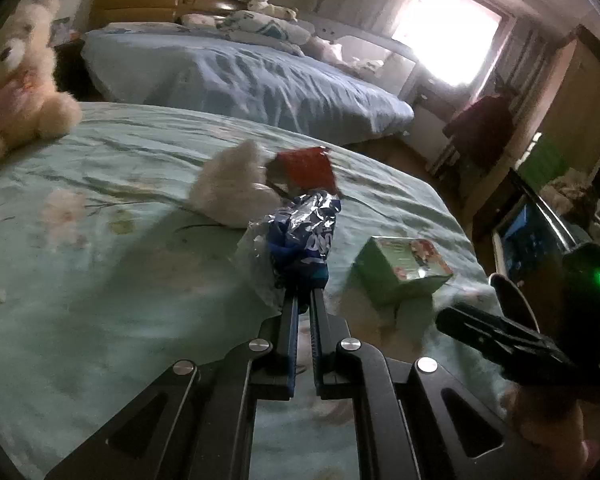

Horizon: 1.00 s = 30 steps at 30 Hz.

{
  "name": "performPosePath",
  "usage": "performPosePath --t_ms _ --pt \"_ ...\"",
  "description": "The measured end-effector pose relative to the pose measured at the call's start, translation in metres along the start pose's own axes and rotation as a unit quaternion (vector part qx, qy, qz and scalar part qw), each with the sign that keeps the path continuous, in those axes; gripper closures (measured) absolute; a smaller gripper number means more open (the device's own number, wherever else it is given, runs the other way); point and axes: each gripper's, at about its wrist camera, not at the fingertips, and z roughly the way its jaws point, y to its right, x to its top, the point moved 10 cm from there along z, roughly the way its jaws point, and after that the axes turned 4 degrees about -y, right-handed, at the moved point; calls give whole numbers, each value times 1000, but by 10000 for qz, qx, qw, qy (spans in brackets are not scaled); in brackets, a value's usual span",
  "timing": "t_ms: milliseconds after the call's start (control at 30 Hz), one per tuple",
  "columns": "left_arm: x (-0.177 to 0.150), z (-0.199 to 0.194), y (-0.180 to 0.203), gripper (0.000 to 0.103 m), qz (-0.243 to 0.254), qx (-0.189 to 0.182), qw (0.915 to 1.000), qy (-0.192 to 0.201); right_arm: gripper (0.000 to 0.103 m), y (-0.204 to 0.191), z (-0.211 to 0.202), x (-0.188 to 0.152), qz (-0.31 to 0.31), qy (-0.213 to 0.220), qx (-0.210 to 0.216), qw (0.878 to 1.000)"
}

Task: Collect trash
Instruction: 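Grasp the blue wrapper with the left tool while the right tool grasps the green milk carton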

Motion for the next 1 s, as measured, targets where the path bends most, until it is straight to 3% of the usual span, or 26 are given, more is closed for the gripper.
performPosePath --t_ms 100,300,567,633,767,833,1000 --pt "-5 -7 -9 99 -69 35 10000 7 12 -6 8 5 -119 -20 -79 9999" --pt "-13 -8 -15 99 -127 -17 9999 -108 8 -17 21 14 -301 -78 -236 9992" --pt "-17 -8 -16 97 -138 -157 9994 -274 14 -12 27 17 -292 -86 -396 9988" --pt "-18 -8 -20 82 -201 -127 9992 -322 14 -10 23 16 -301 -40 -376 9988" --pt "-16 -15 -22 68 -251 -56 9994 -250 14 -8 12 14 -245 40 -311 9992" --pt "-12 -20 -22 45 -248 46 9996 -162 14 -4 5 10 -151 79 -259 9995" --pt "-5 -11 -13 43 -51 155 9998 -134 14 9 -15 3 34 185 -290 9994"
